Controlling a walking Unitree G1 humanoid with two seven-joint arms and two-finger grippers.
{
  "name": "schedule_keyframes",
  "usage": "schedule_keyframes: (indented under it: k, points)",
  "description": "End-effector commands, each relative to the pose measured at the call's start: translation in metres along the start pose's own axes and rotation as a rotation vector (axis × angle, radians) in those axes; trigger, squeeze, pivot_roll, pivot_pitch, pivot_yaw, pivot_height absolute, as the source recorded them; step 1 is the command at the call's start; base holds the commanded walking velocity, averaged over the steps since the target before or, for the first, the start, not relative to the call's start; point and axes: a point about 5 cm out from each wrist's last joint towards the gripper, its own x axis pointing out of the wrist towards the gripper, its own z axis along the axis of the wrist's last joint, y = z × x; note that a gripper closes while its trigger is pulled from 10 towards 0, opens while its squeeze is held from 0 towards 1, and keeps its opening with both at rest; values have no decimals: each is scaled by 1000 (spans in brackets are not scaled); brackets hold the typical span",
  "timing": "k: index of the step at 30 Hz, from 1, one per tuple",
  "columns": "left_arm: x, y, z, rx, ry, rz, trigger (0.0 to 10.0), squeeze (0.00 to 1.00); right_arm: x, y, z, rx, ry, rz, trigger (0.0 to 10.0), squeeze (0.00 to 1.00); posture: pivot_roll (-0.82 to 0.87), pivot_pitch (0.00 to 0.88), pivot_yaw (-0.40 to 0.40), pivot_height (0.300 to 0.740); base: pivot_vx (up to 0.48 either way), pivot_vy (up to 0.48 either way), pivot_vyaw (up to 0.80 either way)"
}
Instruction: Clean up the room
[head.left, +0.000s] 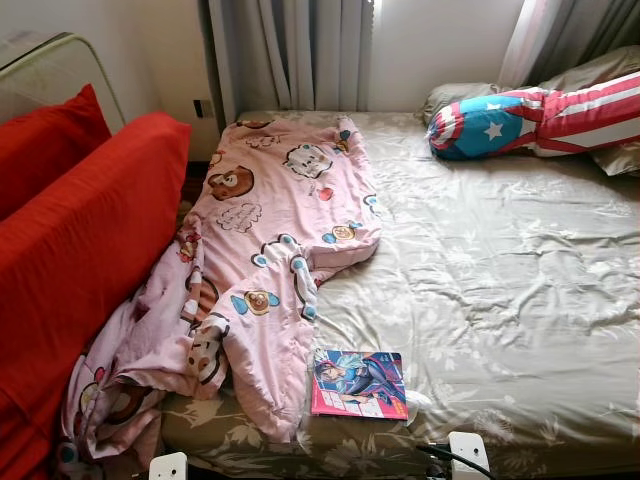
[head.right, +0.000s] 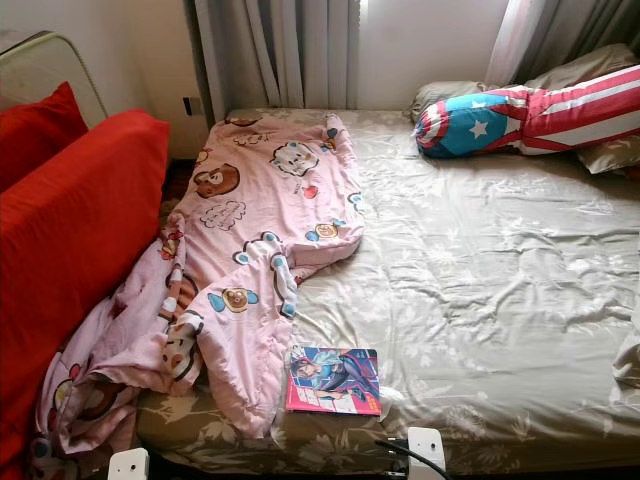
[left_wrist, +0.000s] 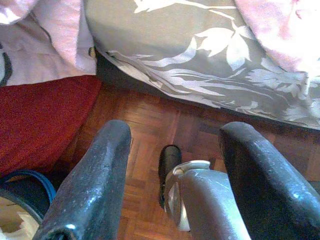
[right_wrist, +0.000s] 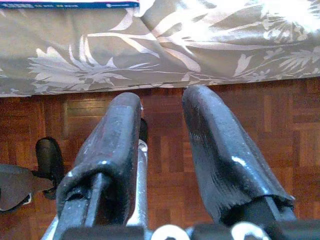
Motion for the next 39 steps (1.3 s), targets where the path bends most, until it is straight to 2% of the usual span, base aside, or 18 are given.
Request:
schedule_keyframes:
  k: [1,30,39]
  points:
    - [24,-55,75,94,-75,-161,10000,0,7,-12,40,58,-42,-17,10000,0,38,0,-46,740,0,0,0]
    - [24,-55,75,95,-75,-162,10000,0,7,-13,39,52,-37,-17,10000,0,37,0,-46,740,0,0,0]
    - [22,-53,70,118,-69,-168,10000,0,6,-12,35,59,-58,-21,10000,0,31,0,-36,740,0,0,0]
